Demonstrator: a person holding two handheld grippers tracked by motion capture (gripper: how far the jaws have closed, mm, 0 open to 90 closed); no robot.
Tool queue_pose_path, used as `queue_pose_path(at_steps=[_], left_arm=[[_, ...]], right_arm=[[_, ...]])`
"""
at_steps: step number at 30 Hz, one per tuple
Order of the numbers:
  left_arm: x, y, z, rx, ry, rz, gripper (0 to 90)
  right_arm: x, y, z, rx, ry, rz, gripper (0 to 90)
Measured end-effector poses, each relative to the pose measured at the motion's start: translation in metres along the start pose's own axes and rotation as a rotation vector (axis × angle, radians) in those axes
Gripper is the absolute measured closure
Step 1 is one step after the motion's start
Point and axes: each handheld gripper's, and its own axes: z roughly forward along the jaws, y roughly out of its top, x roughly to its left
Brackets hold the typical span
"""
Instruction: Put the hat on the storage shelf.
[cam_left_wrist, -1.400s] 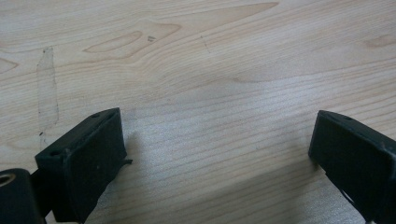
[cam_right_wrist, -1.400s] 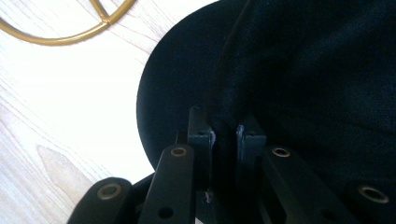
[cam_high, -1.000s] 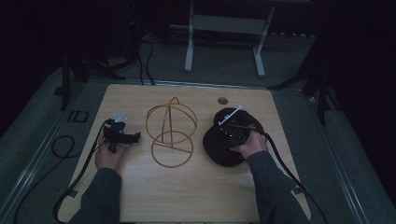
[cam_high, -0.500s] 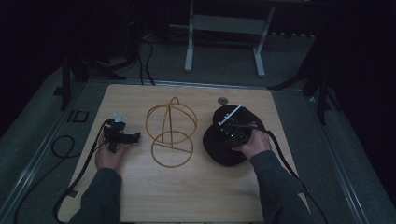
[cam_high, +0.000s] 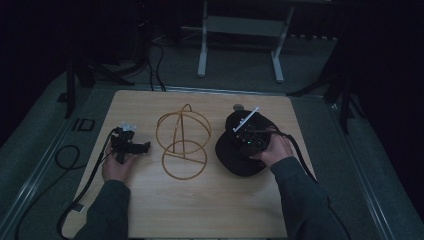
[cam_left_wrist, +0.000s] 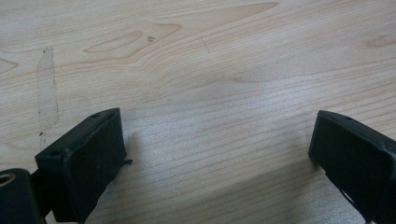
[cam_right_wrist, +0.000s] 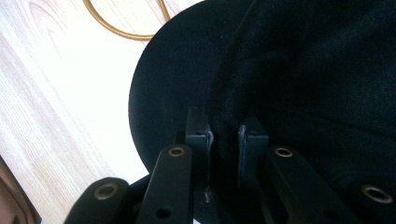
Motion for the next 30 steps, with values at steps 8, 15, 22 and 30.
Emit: queue_pose_path(at_steps=[8, 15, 22, 30], left_arm=[[0.0, 0.0, 0.0, 0.001, 0.0, 0.0, 3.3], [0.0, 0.0, 0.0, 0.002, 0.0, 0.001, 3.3], [0.0, 0.0, 0.0, 0.002, 0.0, 0.001, 3.3], [0.0, 0.0, 0.0, 0.001, 0.0, 0.0, 3.3]], right_arm=[[-0.002, 0.0, -0.01, 0.012, -0.01, -0.02, 78.7], [-0.003, 0.001, -0.021, 0.001, 0.006, -0.041, 78.6], [-0.003, 0.003, -0.034, -0.021, 0.024, -0.064, 78.3], [-0.003, 0.009, -0.048, -0.042, 0.012, -0.09, 78.4]])
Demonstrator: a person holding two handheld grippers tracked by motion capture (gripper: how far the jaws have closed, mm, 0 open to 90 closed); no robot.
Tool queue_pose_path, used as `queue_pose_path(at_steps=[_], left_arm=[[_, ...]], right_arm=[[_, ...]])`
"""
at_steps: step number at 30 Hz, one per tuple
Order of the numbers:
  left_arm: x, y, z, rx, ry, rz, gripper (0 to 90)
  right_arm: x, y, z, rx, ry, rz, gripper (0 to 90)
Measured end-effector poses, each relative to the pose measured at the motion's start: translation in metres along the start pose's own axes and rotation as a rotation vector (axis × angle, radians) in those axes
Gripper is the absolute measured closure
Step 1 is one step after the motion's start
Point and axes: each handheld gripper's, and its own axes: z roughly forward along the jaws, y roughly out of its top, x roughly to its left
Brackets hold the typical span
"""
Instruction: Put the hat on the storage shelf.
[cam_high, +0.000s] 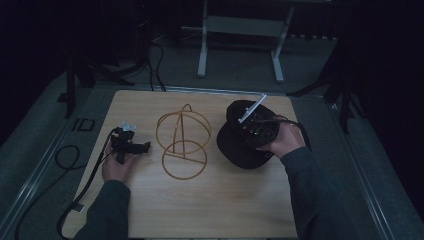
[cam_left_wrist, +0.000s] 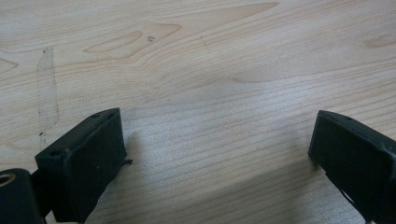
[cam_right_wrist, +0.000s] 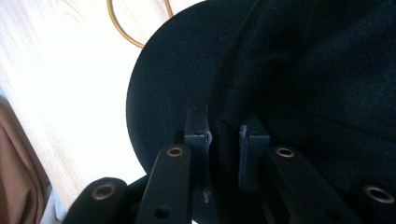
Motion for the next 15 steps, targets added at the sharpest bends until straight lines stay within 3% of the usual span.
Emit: queue_pose_path(at_steps=[15], left_arm=[[0.0, 0.0, 0.0, -0.002, 0.001, -0.001, 3.3]], right_arm=[[-0.002, 0.013, -0.024, -0.025, -0.004, -0.067, 78.3]])
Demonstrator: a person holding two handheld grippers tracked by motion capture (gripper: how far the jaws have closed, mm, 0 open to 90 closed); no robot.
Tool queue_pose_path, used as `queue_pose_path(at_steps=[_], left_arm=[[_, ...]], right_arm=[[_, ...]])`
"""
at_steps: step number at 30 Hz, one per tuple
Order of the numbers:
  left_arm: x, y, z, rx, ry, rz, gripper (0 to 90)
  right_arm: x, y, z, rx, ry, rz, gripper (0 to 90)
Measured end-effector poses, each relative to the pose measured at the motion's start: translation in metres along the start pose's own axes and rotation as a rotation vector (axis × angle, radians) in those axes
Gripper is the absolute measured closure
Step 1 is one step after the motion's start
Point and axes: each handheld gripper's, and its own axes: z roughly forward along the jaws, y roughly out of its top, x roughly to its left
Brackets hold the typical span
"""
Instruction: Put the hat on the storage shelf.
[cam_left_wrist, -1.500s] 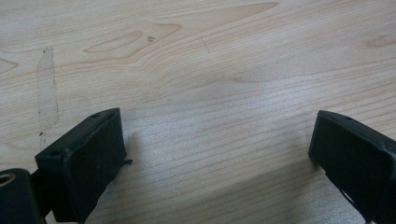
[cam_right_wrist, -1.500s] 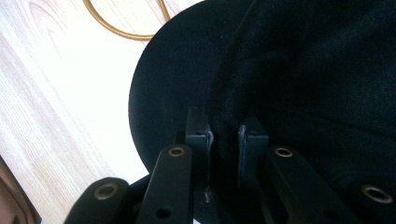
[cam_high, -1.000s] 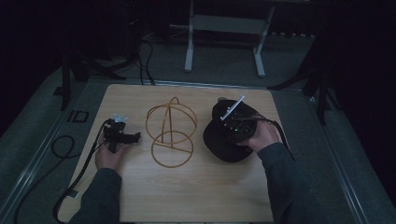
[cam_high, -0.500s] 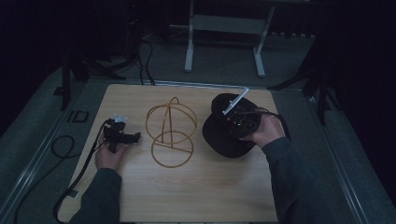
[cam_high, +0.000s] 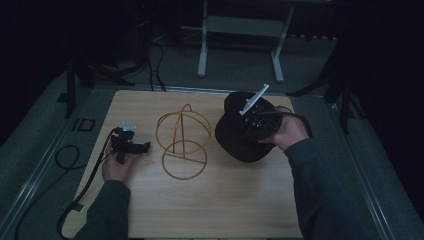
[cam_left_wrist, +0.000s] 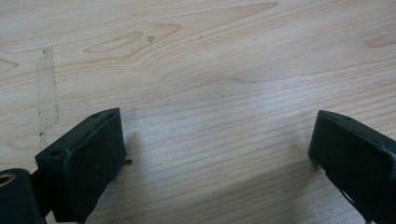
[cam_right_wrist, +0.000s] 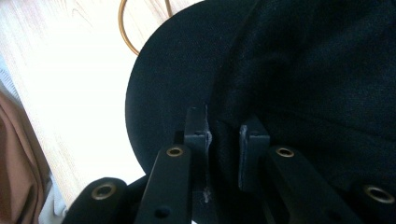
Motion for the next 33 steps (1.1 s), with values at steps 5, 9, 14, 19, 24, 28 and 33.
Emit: queue_pose_path(at_steps=[5, 9, 14, 19, 24, 28, 33], left_arm=[[0.0, 0.0, 0.0, 0.0, 0.0, 0.0, 3.3], [0.0, 0.0, 0.0, 0.0, 0.0, 0.0, 3.3], [0.0, 0.0, 0.0, 0.0, 0.0, 0.001, 3.3], [0.0, 0.0, 0.0, 0.001, 0.0, 0.002, 3.3], [0.0, 0.0, 0.0, 0.003, 0.0, 0.002, 3.3], [0.0, 0.0, 0.0, 0.003, -0.001, 0.003, 3.3], [0.0, 0.0, 0.0, 0.003, -0.001, 0.002, 3.3]], right_arm=[[-0.001, 0.004, -0.005, 0.007, -0.006, -0.018, 78.3], [-0.001, 0.007, -0.01, 0.0, -0.01, -0.036, 78.3], [-0.002, 0.01, -0.016, -0.009, -0.013, -0.049, 78.2], [-0.001, 0.013, -0.021, -0.017, -0.009, -0.068, 78.2], [0.001, 0.016, -0.026, -0.017, -0.005, -0.087, 78.1], [0.003, 0.018, -0.032, -0.029, 0.007, -0.104, 78.0], [0.005, 0.021, -0.037, -0.033, 0.012, -0.117, 78.0]])
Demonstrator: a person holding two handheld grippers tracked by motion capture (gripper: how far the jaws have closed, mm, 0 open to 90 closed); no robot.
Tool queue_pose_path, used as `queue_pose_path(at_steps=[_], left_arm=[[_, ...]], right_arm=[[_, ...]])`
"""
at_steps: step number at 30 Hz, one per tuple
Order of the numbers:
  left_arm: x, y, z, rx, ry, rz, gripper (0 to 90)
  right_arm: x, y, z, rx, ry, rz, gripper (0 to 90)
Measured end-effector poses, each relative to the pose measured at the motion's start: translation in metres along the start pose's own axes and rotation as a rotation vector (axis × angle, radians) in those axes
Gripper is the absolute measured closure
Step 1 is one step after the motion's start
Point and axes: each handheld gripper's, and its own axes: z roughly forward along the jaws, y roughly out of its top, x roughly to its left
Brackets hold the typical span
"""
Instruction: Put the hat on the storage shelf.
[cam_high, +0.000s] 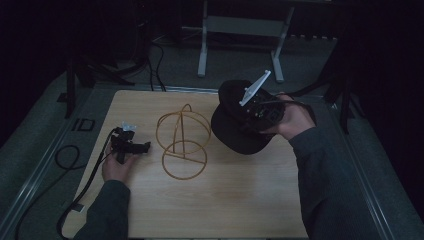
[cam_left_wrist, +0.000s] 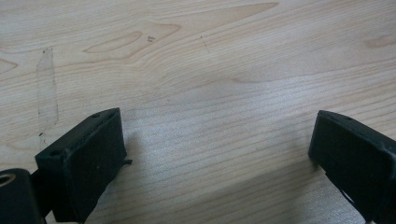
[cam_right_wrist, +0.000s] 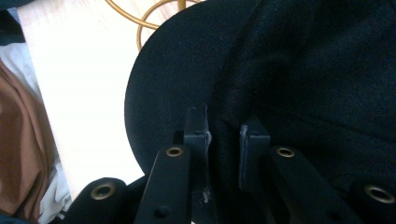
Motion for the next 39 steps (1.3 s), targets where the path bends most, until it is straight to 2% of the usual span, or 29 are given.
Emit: queue_pose_path(at_steps=[39], left_arm=[[0.0, 0.0, 0.0, 0.001, 0.0, 0.001, 3.3]], right_arm=[[0.022, 0.039, -0.02, -0.032, 0.021, -0.126, 77.5]])
